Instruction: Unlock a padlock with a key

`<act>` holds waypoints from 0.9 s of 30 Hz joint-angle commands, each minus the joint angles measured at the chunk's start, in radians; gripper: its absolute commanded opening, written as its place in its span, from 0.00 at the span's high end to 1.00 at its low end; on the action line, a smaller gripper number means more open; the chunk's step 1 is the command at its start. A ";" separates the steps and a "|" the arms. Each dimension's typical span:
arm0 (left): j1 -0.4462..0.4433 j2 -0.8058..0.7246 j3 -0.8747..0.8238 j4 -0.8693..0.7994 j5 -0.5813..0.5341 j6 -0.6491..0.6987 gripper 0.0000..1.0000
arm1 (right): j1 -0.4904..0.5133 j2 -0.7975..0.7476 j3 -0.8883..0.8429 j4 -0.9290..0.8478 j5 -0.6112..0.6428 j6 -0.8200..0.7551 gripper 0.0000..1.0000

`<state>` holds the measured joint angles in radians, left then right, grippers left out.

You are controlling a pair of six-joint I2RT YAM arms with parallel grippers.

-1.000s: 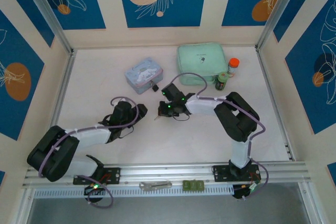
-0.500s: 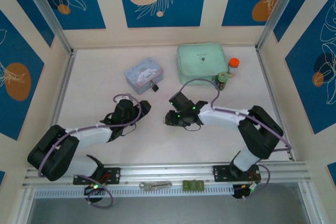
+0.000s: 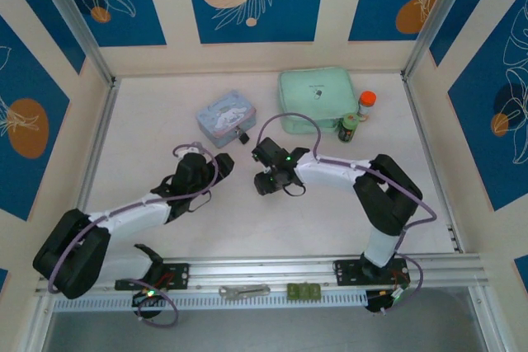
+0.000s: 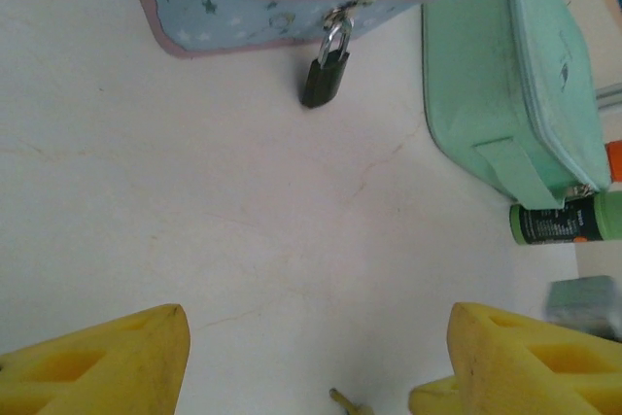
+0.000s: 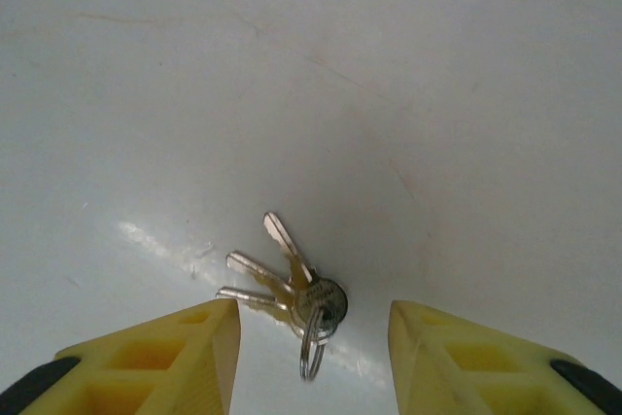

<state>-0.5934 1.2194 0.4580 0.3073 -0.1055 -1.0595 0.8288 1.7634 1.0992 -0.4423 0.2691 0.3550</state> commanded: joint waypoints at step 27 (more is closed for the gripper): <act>-0.012 0.057 0.044 0.090 0.092 0.032 0.31 | -0.116 -0.026 -0.140 0.199 -0.290 0.091 1.00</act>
<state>-0.5941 1.2613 0.4816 0.3149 -0.0677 -1.0161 0.7361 1.7828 1.0023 -0.2584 0.0875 0.3836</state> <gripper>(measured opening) 0.695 0.055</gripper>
